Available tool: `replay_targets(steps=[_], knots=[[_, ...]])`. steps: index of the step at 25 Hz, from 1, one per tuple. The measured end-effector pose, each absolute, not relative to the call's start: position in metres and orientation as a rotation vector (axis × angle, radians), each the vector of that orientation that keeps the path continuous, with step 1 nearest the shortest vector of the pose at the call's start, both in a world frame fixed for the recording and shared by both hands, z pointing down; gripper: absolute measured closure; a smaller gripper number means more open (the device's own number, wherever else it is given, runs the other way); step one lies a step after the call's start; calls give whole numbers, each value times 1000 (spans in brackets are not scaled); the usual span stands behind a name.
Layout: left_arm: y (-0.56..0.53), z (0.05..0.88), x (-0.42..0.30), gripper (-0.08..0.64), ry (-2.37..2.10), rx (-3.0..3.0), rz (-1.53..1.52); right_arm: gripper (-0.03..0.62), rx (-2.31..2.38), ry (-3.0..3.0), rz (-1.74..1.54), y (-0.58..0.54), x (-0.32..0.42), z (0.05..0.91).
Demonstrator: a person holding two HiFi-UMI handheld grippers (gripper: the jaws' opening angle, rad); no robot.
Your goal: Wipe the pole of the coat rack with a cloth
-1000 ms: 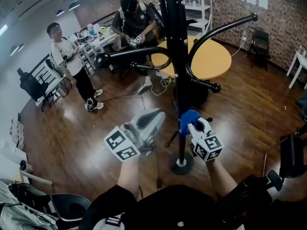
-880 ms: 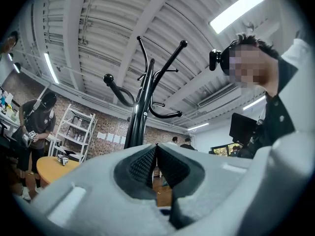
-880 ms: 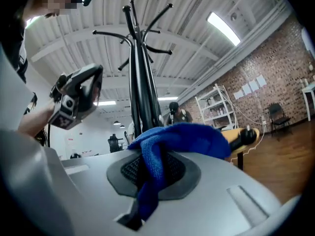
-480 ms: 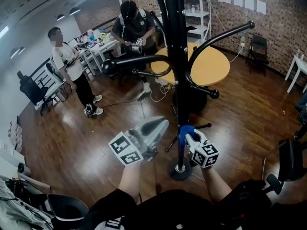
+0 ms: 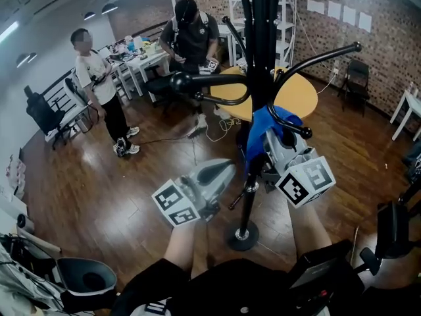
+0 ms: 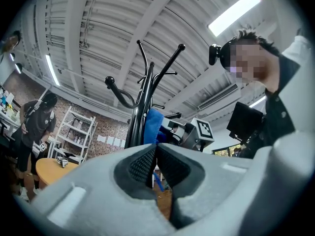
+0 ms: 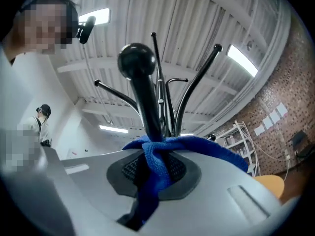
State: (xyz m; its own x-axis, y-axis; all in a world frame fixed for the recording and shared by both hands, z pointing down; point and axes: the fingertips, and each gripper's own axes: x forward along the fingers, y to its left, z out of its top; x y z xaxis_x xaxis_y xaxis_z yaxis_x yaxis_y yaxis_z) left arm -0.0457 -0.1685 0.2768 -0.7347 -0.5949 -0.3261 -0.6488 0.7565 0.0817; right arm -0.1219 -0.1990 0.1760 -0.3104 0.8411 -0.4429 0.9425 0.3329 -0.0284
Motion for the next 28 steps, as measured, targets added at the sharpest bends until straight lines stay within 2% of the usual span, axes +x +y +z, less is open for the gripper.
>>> replay_targets(steps=[5, 15, 18, 23, 25, 28], knots=[[-166, 279, -45, 560, 2672, -972, 285, 569, 1557, 2301, -374, -202, -121, 223], [-174, 291, -59, 560, 2700, -1030, 286, 569, 1767, 2690, -331, -195, -131, 481], [-176, 294, -59, 560, 2709, -1034, 290, 569, 1847, 2775, -248, -189, -127, 526], [-172, 292, -56, 560, 2713, -1011, 282, 571, 1730, 2755, -305, -198, -135, 477], [-168, 292, -54, 560, 2714, -997, 285, 569, 1659, 2655, -425, -203, -137, 423], [-168, 291, -50, 560, 2708, -998, 286, 569, 1584, 2470, -413, -200, -132, 324]])
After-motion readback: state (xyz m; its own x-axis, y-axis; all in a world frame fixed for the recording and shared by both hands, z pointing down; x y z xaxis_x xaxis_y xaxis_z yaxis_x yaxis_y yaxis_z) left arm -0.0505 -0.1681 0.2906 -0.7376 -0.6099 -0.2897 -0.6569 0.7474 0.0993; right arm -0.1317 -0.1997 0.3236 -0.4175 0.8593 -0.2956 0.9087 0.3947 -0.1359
